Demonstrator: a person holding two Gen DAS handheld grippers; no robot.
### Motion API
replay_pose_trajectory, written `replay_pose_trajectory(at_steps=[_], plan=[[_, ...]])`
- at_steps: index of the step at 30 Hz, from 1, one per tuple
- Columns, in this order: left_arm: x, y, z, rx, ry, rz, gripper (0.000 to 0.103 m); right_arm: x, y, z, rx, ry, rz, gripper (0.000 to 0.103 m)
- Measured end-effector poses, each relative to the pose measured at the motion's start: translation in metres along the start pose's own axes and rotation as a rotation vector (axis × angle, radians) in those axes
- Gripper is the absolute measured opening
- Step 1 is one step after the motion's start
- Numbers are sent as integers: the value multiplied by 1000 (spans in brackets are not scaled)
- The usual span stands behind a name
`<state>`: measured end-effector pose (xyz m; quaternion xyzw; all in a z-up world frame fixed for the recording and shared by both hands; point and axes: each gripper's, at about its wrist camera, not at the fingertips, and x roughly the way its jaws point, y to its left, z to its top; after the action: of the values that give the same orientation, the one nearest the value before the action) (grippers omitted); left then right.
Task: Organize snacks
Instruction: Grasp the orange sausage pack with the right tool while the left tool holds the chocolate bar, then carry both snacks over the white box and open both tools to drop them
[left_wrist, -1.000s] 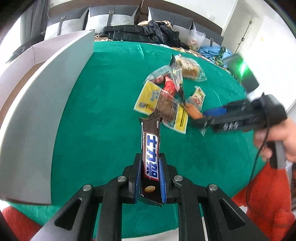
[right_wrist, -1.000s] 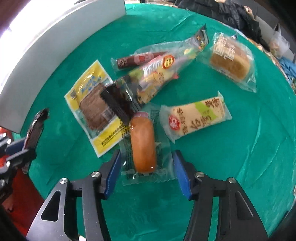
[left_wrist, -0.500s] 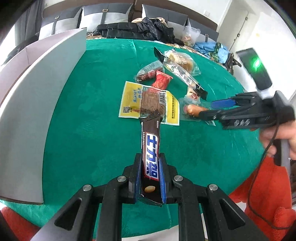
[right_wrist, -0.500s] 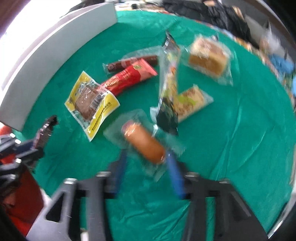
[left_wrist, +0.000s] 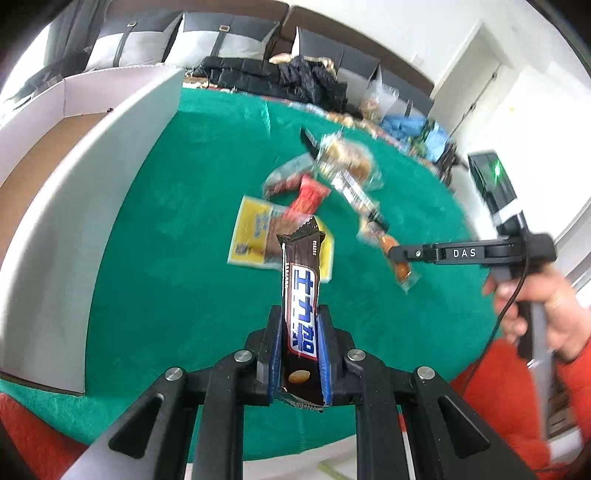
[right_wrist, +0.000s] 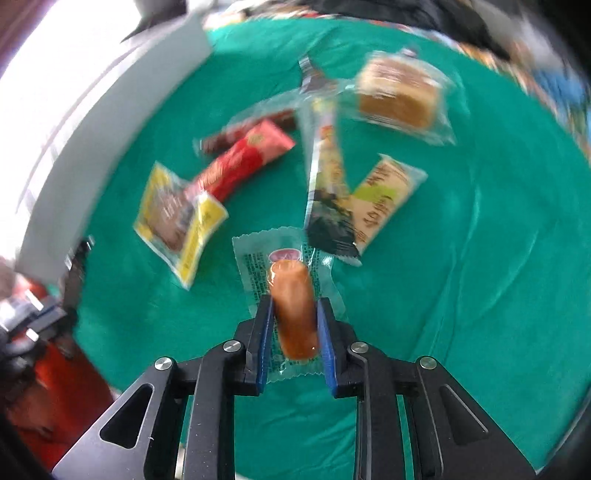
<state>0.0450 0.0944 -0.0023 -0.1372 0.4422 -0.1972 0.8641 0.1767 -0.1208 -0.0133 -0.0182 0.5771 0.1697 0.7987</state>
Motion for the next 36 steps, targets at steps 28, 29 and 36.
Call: replay_pose_trajectory(at_steps=[28, 29, 36], plan=[[-110, 55, 66, -90, -229, 200, 94, -50, 66, 60, -95, -393, -39, 79], [-92, 30, 57, -58, -202, 136, 97, -36, 43, 47, -86, -378, -100, 79], [38, -25, -1, 12, 17, 167, 101, 9, -65, -79, 82, -375, -317, 79]])
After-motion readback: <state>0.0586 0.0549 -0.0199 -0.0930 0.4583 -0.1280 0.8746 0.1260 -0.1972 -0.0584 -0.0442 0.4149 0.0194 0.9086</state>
